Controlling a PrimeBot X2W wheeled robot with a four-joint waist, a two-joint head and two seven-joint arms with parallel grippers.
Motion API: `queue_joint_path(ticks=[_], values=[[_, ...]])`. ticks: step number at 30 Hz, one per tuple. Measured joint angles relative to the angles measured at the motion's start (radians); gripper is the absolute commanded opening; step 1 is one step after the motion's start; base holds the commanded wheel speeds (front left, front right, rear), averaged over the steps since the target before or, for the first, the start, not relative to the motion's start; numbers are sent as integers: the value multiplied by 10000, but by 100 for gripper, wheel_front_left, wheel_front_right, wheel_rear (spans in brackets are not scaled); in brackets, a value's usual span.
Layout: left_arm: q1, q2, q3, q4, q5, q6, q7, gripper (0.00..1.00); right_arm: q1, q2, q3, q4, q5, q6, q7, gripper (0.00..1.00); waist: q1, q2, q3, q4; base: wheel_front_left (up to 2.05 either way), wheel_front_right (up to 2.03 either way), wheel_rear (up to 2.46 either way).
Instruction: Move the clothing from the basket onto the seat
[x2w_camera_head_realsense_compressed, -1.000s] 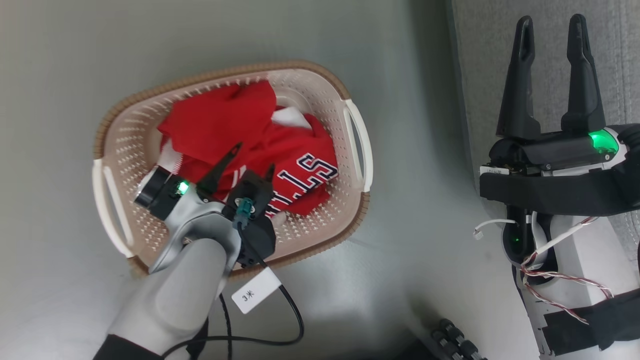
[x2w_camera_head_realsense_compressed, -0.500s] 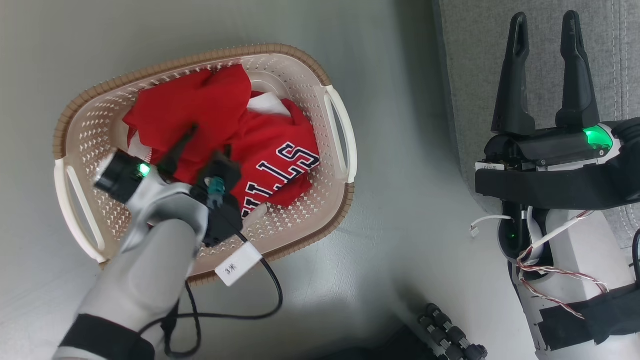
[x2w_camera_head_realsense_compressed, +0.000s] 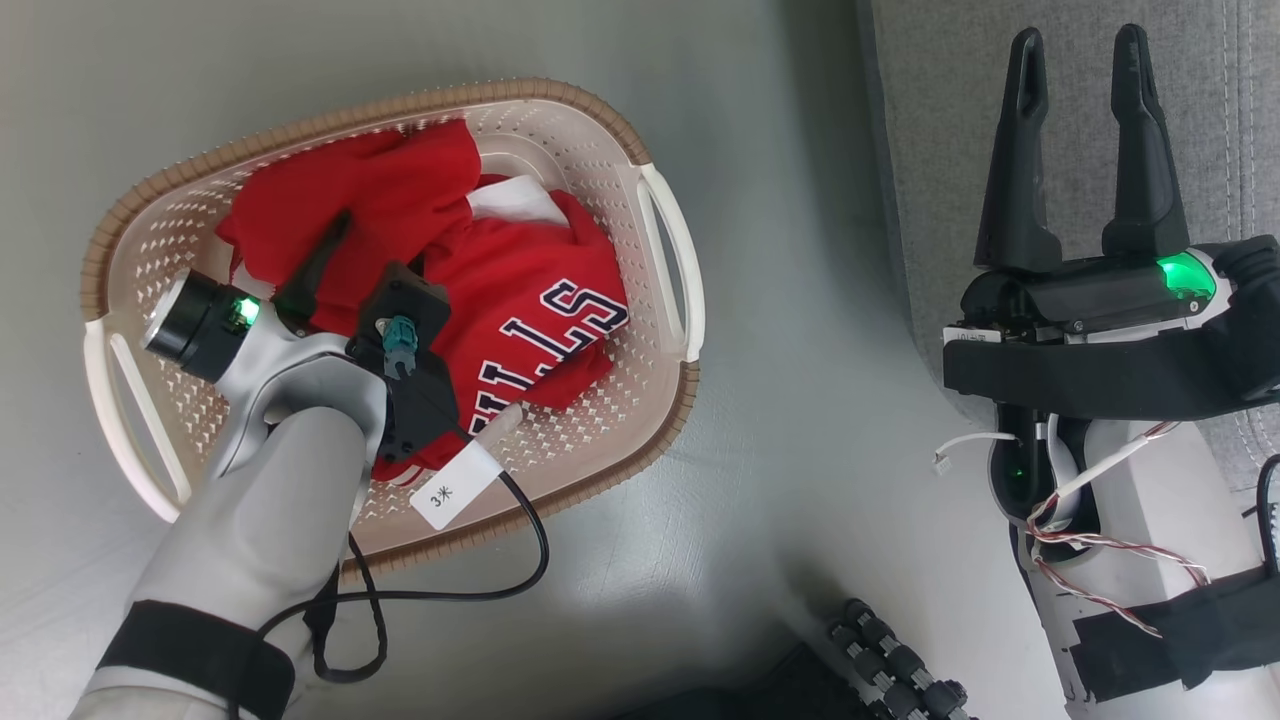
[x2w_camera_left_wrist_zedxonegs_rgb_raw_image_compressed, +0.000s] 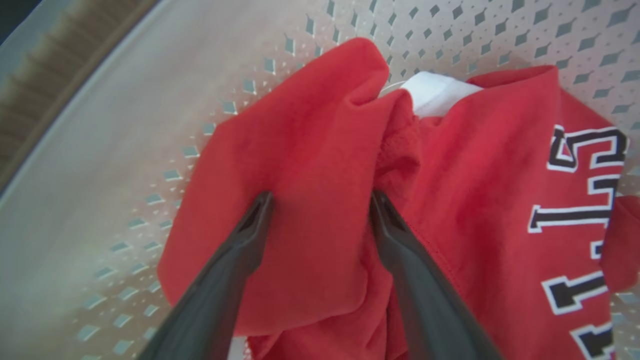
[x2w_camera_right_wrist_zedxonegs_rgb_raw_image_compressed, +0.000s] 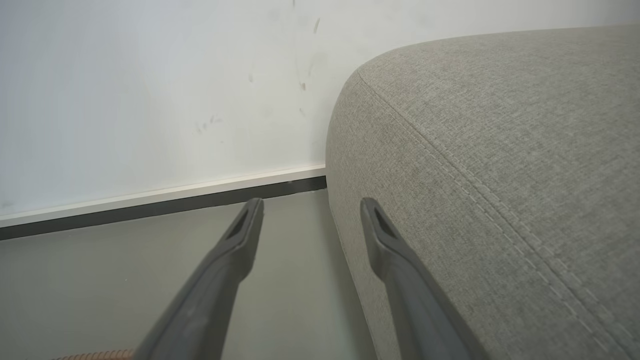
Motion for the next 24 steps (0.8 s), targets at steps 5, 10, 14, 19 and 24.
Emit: queue_joint_path(ticks=[5, 10, 14, 19, 24], values=[[-126, -29, 150, 255, 2, 73, -65, 33, 0, 17, 48, 44, 2, 54, 0, 100, 0, 0, 61, -67, 0, 0, 0], [-162, -77, 230, 422, 75, 73, -222, 0, -10, 44, 50, 245, 4, 82, 0, 100, 0, 0, 33, -99, 0, 0, 0], [-174, -247, 311, 537, 69, 73, -401, 0, -12, 48, 0, 355, 4, 90, 0, 100, 0, 0, -93, -58, 0, 0, 0], [-175, -397, 328, 543, -38, 73, -773, 0, -21, 58, -12, 612, 4, 132, 0, 100, 0, 0, -329, 45, 0, 0, 0], [-153, -629, 326, 535, -213, 73, -993, 0, -13, 59, -104, 867, 4, 253, 0, 100, 0, 0, -646, 211, 0, 0, 0]])
